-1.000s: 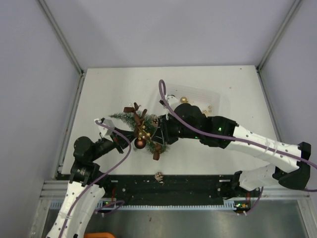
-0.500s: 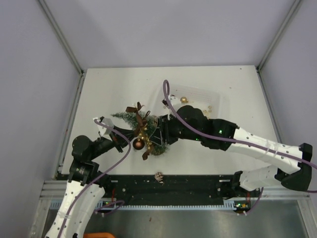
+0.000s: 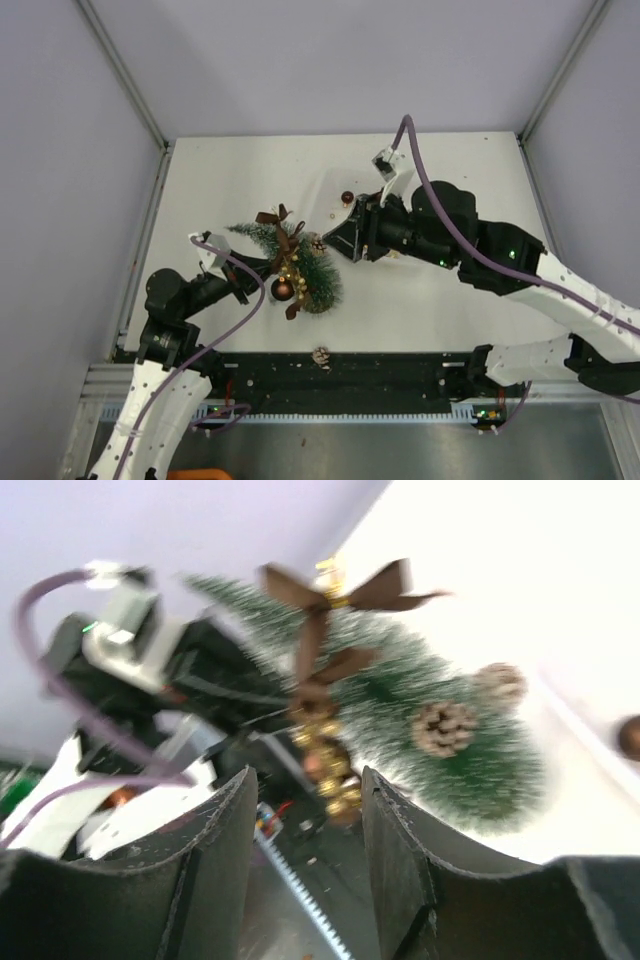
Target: Decorate the small christmas tree
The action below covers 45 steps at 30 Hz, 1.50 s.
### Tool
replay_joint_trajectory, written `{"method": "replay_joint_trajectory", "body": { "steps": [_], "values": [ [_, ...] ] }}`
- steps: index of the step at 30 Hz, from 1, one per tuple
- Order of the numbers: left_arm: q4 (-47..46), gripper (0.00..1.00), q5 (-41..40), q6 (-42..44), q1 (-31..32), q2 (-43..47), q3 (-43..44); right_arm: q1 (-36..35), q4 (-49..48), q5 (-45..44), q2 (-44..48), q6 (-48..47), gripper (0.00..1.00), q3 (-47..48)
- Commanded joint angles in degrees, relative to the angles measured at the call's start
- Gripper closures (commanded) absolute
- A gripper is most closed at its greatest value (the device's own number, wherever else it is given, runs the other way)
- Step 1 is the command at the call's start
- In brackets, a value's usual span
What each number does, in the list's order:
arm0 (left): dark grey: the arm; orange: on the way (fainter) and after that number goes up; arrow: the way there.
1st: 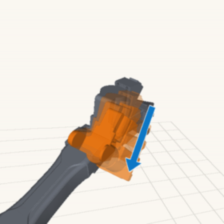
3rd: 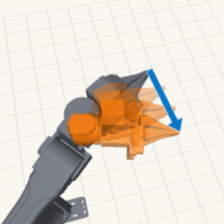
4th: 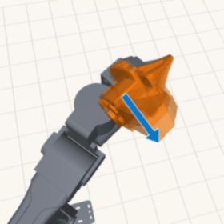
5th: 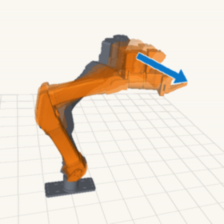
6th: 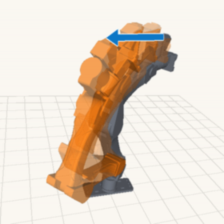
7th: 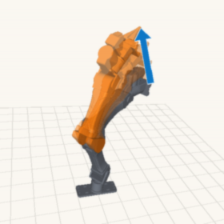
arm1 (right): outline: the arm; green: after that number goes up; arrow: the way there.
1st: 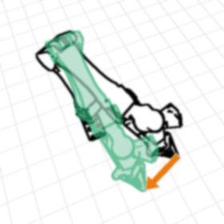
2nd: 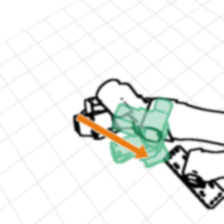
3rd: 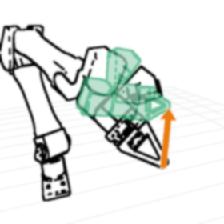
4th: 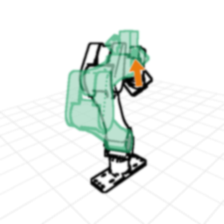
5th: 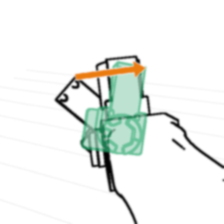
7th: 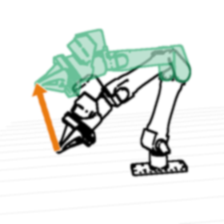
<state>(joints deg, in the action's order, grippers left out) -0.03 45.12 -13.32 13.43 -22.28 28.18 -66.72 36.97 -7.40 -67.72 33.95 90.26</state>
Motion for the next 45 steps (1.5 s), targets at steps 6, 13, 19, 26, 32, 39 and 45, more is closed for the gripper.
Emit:
{"method": "replay_joint_trajectory", "body": {
  "steps": [6, 13, 19, 26, 32, 39, 45],
  "values": [
    [-3.31, 1.00, -0.12, 1.02, 0.28, -1.09, 3.45, 28.63, 3.46, -2.62, 0.85, -1.78, 0.50, -12.20],
    [-4.19, 1.00, -0.04, 0.58, 0.37, -2.50, 3.63, 39.02, -0.14, -4.20, -11.62, -3.19, 0.49, -17.57],
    [-4.19, 1.00, 0.14, 0.66, 0.37, -2.50, 2.84, 39.65, -4.88, -4.63, -19.81, -2.40, 0.52, -20.56],
    [-4.36, 1.00, -0.04, -0.91, 0.46, -2.59, 2.14, 40.44, -8.32, -7.80, -26.66, -2.31, 0.55, -20.91],
    [-3.92, 1.00, -0.74, -1.80, 0.46, -2.24, 1.61, 40.61, -9.29, -9.91, -31.67, -2.23, 0.56, -21.61],
    [-4.10, 1.00, -1.18, -2.15, 0.46, -2.59, 1.26, 40.70, -9.20, -12.64, -32.91, -2.75, 0.48, -23.28],
    [-4.19, 1.00, -1.53, -2.32, 0.37, -2.15, 1.43, 40.70, -9.37, -13.08, -34.32, -2.40, 0.47, -24.51]
  ]
}}
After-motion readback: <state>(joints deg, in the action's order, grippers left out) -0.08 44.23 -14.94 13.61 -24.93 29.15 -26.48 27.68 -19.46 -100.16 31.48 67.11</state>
